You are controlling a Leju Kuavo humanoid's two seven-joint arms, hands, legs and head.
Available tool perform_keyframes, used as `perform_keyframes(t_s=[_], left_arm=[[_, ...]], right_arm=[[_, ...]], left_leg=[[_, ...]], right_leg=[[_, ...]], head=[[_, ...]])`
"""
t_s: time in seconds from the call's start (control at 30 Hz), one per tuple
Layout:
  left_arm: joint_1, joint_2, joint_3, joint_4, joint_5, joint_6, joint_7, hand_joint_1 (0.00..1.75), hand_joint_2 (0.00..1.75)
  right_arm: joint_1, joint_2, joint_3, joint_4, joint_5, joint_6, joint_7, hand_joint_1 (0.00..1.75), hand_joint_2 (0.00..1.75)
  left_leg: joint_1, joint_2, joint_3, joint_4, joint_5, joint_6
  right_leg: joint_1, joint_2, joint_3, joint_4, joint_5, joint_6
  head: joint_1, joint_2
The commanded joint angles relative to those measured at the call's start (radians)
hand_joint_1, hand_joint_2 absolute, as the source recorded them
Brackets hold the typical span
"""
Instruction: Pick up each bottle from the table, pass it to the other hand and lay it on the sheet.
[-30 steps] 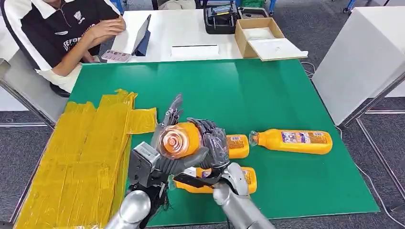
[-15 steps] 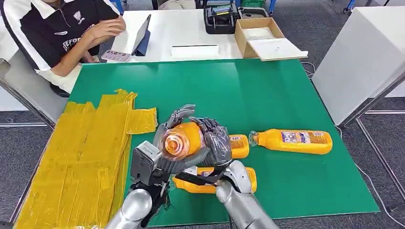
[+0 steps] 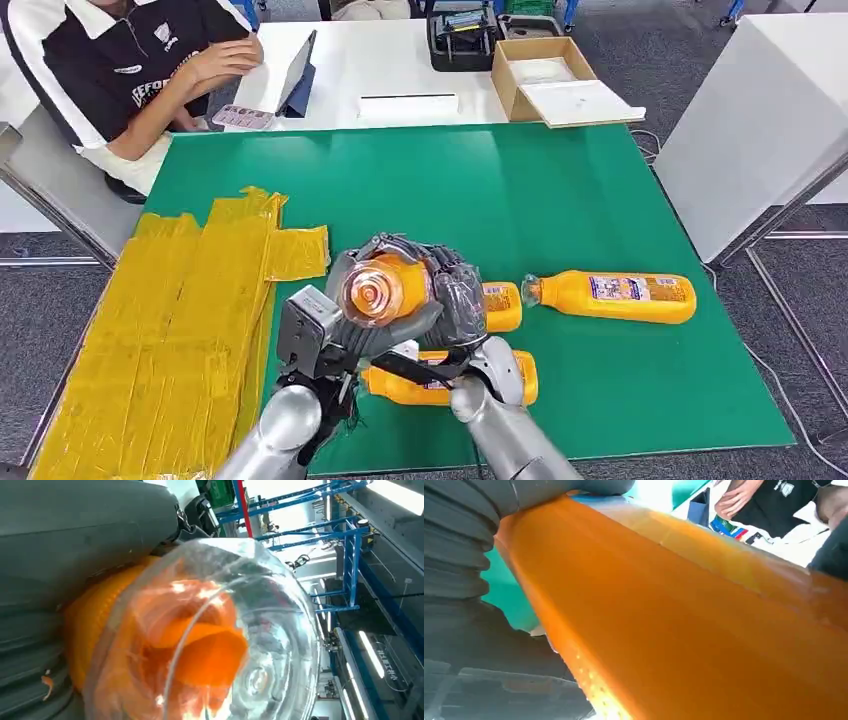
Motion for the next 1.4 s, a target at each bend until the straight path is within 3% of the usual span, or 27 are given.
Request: perform_keyframes(t_s=[0.03,0.27,0.3,0.33,0.37,0.47,1.17,1.4], left_arm=[[-0.062,-0.013,-0.048,0.09,0.015,-0.009,-0.01,1.75,1.75],[-0.021,-0.002,0.009,0.015,0.031,0.014,-0.015,1.75,1.75],[-0.017,0.004,0.023,0.008,0.039,0.019,-0.019,1.75,1.75],[-0.015,0.008,0.031,0.005,0.042,0.021,-0.021,1.75,1.75],[-0.009,0.009,0.042,0.002,0.048,0.025,-0.024,1.75,1.75],[0.032,0.022,0.095,-0.003,0.069,0.039,-0.049,1.75,1.75],[0.038,0.021,0.098,-0.003,0.07,0.04,-0.052,1.75,1.75],[0.121,0.035,0.178,-0.044,0.091,0.059,-0.086,1.75,1.75]], right_arm=[[-0.001,0.007,0.095,0.021,-0.063,-0.042,-0.022,1.75,1.75],[0.042,-0.031,0.099,-0.141,-0.204,-0.042,-0.022,1.75,1.75],[0.055,-0.045,0.11,-0.166,-0.218,-0.042,-0.022,1.5,1.75],[0.065,-0.053,0.112,-0.181,-0.222,-0.042,-0.022,0.09,1.75],[0.079,-0.057,0.106,-0.201,-0.22,-0.042,-0.022,0.0,1.75],[0.155,-0.105,0.121,-0.333,-0.267,-0.042,-0.022,0.0,1.75],[0.161,-0.107,0.12,-0.347,-0.27,-0.042,-0.022,0.0,1.75],[0.294,-0.177,0.111,-0.68,-0.265,-0.042,-0.022,0.0,1.75]], left_leg=[[0.0,-0.002,0.002,0.0,-0.001,-0.002],[-0.001,-0.001,0.003,0.001,-0.002,-0.002],[-0.001,-0.002,0.003,0.001,-0.003,-0.002],[-0.001,-0.001,0.002,0.0,-0.002,-0.002],[-0.001,-0.001,0.003,0.001,-0.003,-0.002],[-0.002,-0.001,0.006,-0.001,-0.003,-0.002],[-0.001,0.0,0.003,-0.001,-0.001,-0.002],[-0.001,0.0,0.002,-0.001,-0.002,-0.002]], right_leg=[[0.0,-0.004,0.003,0.0,-0.002,0.0],[0.0,-0.004,0.003,0.001,-0.003,0.0],[-0.001,-0.005,0.004,0.002,-0.003,0.0],[0.0,-0.004,0.003,0.001,-0.002,0.0],[-0.001,-0.004,0.004,0.001,-0.003,0.0],[-0.001,-0.004,0.006,0.0,-0.004,0.0],[-0.001,-0.002,0.003,0.0,-0.002,0.0],[-0.001,-0.002,0.003,0.0,-0.002,0.0]], head=[[0.0,0.0],[0.0,0.0],[0.0,0.0],[0.0,0.0],[0.0,0.0],[0.0,0.0],[0.0,0.0],[0.0,0.0]])
